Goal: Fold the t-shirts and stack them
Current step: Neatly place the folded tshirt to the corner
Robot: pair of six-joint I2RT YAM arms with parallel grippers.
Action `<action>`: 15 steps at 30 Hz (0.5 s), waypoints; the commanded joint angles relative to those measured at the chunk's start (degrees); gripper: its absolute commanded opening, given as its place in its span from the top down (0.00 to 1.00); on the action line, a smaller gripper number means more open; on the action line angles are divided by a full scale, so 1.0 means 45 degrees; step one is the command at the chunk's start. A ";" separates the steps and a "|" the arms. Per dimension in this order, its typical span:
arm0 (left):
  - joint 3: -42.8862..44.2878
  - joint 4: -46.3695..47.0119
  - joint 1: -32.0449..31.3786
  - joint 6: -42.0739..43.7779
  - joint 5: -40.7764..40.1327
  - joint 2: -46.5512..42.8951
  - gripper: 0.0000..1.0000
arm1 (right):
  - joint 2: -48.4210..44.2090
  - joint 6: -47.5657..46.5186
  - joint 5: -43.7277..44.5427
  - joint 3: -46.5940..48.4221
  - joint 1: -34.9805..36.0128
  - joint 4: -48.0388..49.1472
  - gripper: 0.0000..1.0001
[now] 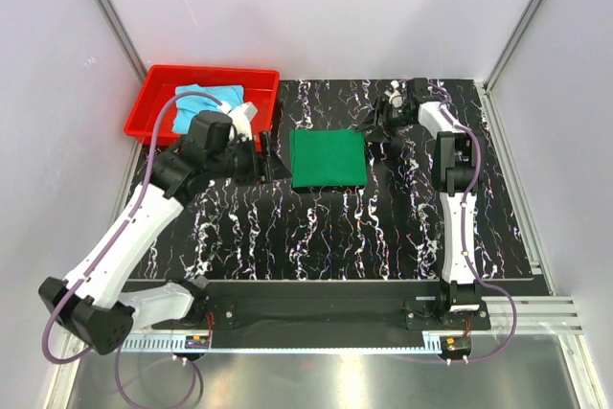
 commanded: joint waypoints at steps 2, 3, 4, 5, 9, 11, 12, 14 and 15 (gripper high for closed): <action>0.0418 -0.0712 0.0012 -0.0262 -0.0210 -0.0617 0.32 | 0.0887 -0.0150 0.1041 0.0349 0.0182 -0.0394 0.38; 0.0536 -0.0791 0.0012 -0.0223 -0.0249 -0.0579 0.32 | 0.0908 -0.0150 0.1099 0.0388 0.0182 -0.0433 0.39; 0.0788 -0.0888 0.0012 -0.0203 -0.0249 -0.0559 0.32 | 0.0946 -0.0131 0.1158 0.0408 0.0162 -0.0472 0.41; 0.0907 -0.1005 0.0012 -0.0184 -0.0249 -0.0520 0.32 | 0.1005 -0.0131 0.1197 0.0466 0.0201 -0.0588 0.44; 0.1279 -0.1163 0.0012 -0.0125 -0.0269 -0.0500 0.32 | 0.1142 -0.0247 0.1315 0.0603 0.0338 -0.0882 0.58; 0.1357 -0.1260 0.0012 -0.0125 -0.0250 -0.0519 0.32 | 0.1220 -0.0326 0.1276 0.0642 0.0416 -0.1038 0.64; 0.1338 -0.1261 0.0012 -0.0144 -0.0230 -0.0539 0.32 | 0.1259 -0.0403 0.1257 0.0681 0.0474 -0.1097 0.67; 0.1299 -0.1280 0.0012 -0.0164 -0.0191 -0.0655 0.32 | 0.1279 -0.0443 0.1198 0.0604 0.0475 -0.1117 0.69; 0.1299 -0.1299 0.0012 -0.0183 -0.0210 -0.0676 0.32 | 0.1260 -0.0443 0.1217 0.0604 0.0494 -0.1117 0.72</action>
